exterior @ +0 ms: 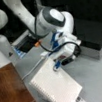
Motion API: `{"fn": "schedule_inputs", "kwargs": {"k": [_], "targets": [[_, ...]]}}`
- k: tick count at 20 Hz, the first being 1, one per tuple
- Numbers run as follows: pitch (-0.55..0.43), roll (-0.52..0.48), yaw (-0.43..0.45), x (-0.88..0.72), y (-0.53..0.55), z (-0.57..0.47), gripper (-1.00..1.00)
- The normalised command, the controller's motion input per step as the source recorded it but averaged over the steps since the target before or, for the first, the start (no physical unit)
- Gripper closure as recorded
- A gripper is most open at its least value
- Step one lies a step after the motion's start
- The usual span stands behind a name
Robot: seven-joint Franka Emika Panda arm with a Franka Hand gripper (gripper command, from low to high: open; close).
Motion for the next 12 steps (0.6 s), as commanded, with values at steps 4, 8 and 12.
{"fn": "schedule_inputs", "kwargs": {"k": [4, 8, 12], "targets": [[-0.020, -0.067, -0.207, 0.05, 0.17, -0.10, 1.00], [-0.013, -0.083, -0.252, 0.00, 0.15, -0.09, 1.00], [-0.017, -0.096, -0.264, -0.06, 0.13, -0.11, 1.00]]}}
